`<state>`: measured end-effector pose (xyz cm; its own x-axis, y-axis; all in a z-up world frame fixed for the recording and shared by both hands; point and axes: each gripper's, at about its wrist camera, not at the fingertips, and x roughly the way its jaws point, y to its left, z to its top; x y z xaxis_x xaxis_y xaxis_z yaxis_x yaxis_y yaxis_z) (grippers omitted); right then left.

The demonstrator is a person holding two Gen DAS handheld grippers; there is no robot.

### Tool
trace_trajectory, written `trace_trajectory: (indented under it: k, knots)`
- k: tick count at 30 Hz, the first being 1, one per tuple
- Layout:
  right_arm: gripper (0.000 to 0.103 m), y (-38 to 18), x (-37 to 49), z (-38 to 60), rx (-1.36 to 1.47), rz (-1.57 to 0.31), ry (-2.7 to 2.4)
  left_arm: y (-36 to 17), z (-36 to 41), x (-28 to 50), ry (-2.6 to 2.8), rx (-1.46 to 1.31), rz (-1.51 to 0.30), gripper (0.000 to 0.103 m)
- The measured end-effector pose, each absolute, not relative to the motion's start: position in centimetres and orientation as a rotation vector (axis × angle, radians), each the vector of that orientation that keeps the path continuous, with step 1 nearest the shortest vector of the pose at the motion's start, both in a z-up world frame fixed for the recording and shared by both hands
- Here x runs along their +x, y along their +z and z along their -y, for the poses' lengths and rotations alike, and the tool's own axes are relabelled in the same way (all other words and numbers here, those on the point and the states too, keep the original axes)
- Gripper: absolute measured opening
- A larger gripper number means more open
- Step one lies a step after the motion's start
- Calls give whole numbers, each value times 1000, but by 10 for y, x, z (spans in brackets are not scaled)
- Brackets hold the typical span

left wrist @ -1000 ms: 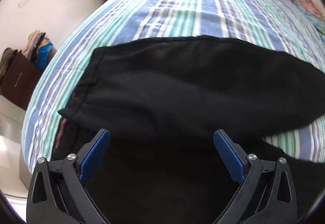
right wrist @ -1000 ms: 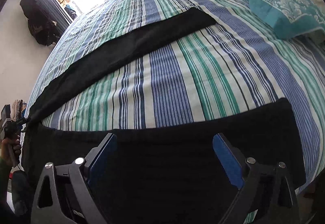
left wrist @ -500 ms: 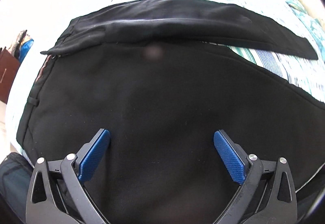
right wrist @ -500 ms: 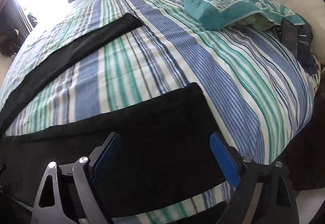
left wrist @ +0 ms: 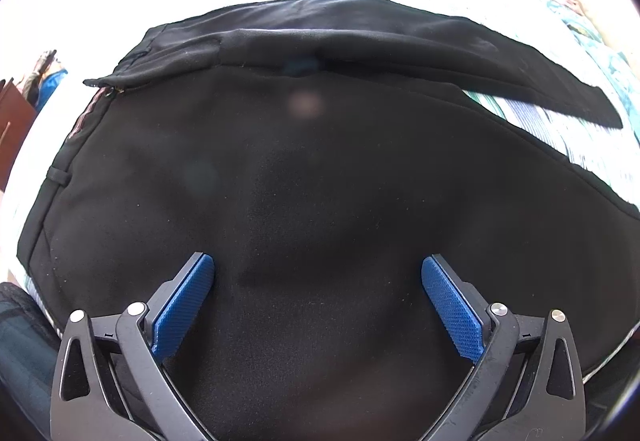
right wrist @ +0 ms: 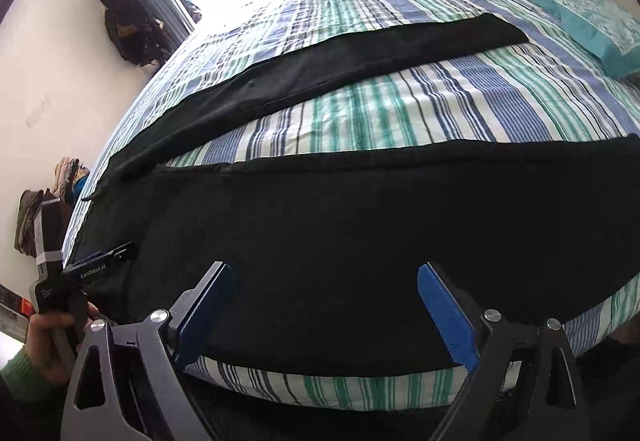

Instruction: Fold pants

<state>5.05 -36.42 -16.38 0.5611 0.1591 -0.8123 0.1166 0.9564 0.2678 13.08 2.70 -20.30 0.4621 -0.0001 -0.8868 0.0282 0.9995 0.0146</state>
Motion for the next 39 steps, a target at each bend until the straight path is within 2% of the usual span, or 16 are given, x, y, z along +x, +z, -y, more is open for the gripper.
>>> trace_trajectory:
  k: [7,11,15,17,20,25,30,34,39]
  knots:
    - [95,-199,61,346,187,-1050,37,-204,-26,125,-26,49,-1048,103]
    - [103,-200,54,353,244,-1036,47,-204,-26,125,-26,62,-1034,103]
    - [103,-205,53,348,203,-1033,41,-202,-22,125,-20,94,-1041,103]
    - [103,-207,54,343,159,-1037,28,-191,-23,129,-16,77,-1069,102]
    - [103,-209,55,337,111,-1043,5,-154,-37,143,-37,-4,-952,102]
    - [103,-211,55,340,140,-1035,-6,-124,-65,212,-14,-56,-896,102]
    - [103,-212,56,336,120,-1030,-25,-151,-81,261,87,-5,-950,102]
    - [103,-212,55,335,116,-1023,-33,-193,-87,266,109,34,-1014,103]
    - [103,-213,55,334,108,-1016,-35,-183,-92,263,100,18,-1015,102]
